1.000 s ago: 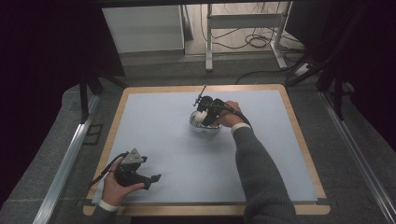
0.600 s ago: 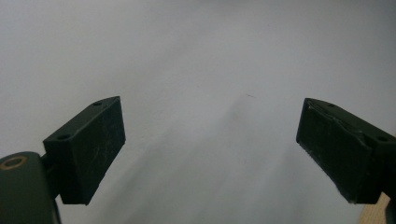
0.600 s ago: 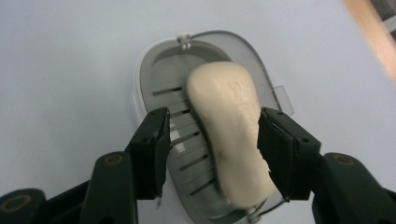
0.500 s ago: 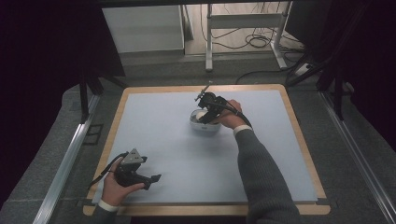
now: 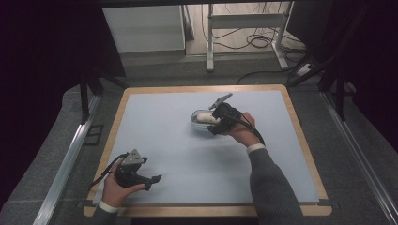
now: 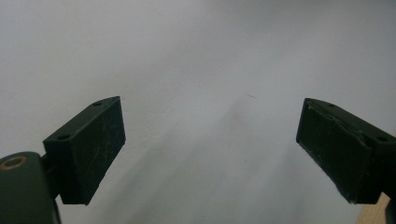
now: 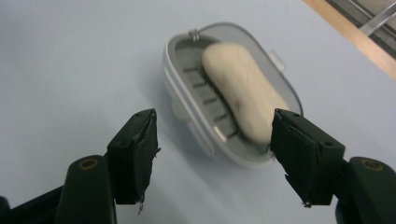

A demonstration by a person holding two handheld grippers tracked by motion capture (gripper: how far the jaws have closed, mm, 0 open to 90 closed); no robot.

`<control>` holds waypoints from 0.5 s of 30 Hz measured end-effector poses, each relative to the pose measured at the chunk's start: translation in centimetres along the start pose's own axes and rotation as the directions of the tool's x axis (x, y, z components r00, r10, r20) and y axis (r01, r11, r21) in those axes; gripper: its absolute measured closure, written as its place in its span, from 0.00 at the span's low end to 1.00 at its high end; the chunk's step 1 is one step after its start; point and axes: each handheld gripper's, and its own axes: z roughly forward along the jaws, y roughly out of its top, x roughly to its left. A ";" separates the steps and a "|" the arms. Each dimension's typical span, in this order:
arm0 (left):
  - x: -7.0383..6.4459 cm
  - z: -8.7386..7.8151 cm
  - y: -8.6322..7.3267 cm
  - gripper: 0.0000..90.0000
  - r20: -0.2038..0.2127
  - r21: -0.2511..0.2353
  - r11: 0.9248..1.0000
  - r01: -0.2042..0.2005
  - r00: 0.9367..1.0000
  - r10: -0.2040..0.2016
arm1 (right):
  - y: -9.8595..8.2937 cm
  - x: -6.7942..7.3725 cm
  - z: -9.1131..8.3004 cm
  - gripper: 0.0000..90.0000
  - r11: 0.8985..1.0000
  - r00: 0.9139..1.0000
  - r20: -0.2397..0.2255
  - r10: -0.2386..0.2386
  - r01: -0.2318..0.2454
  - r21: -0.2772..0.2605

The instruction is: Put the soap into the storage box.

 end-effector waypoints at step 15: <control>-0.1 0.6 -0.1 0.09 -0.021 0.026 1.000 -0.012 1.000 0.013 | -10.7 1.1 -4.2 0.32 0.988 0.994 0.007 0.108 -0.106 -0.108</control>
